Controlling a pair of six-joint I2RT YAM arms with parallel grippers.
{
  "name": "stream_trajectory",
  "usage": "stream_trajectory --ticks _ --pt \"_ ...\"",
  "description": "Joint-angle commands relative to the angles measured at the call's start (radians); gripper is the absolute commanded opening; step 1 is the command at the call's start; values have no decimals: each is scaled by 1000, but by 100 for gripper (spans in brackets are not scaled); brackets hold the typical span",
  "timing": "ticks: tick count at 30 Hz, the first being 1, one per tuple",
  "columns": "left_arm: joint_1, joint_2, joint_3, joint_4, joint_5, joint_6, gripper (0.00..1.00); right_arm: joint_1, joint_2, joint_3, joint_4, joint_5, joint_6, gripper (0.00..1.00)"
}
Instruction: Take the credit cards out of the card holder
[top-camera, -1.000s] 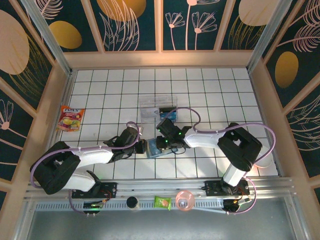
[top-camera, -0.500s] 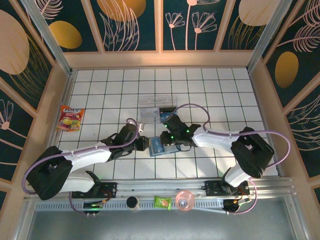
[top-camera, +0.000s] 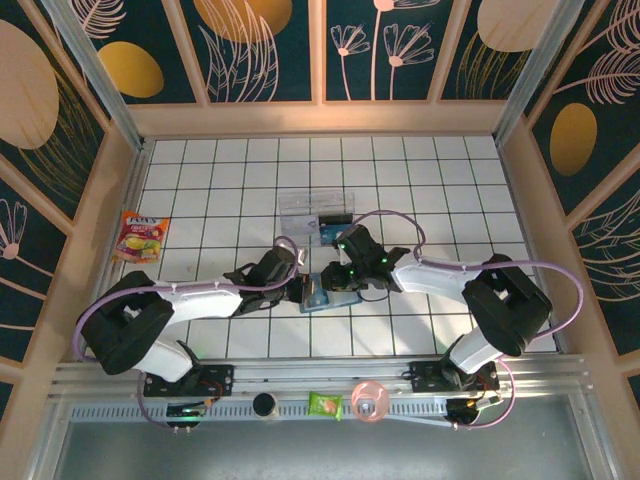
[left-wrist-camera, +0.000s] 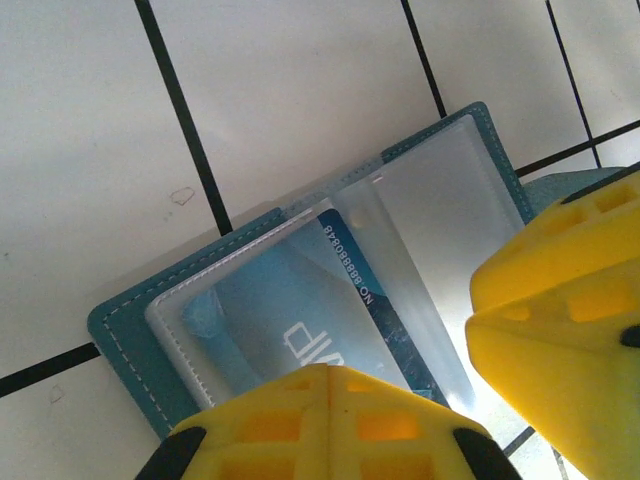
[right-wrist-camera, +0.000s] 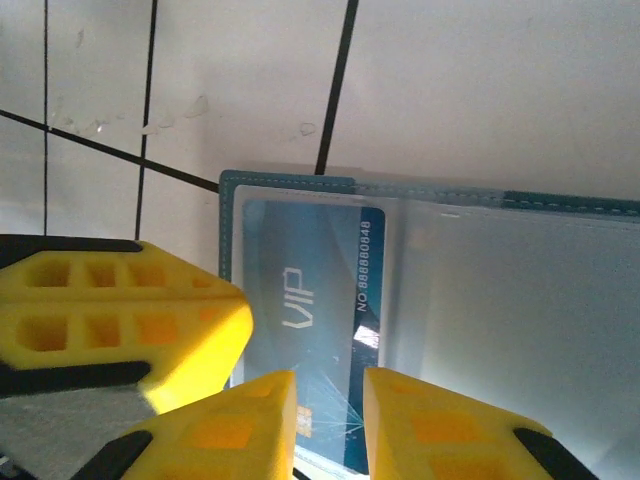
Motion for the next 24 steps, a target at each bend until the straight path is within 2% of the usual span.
stream_trajectory --ticks 1,10,24 --pt "-1 34 -23 8 -11 -10 0 -13 13 -18 37 -49 -11 24" --pt "-1 -2 -80 -1 -34 -46 0 -37 72 -17 68 -126 3 25" --pt "0 -73 -106 3 -40 -53 0 -52 105 -17 80 -141 5 25"
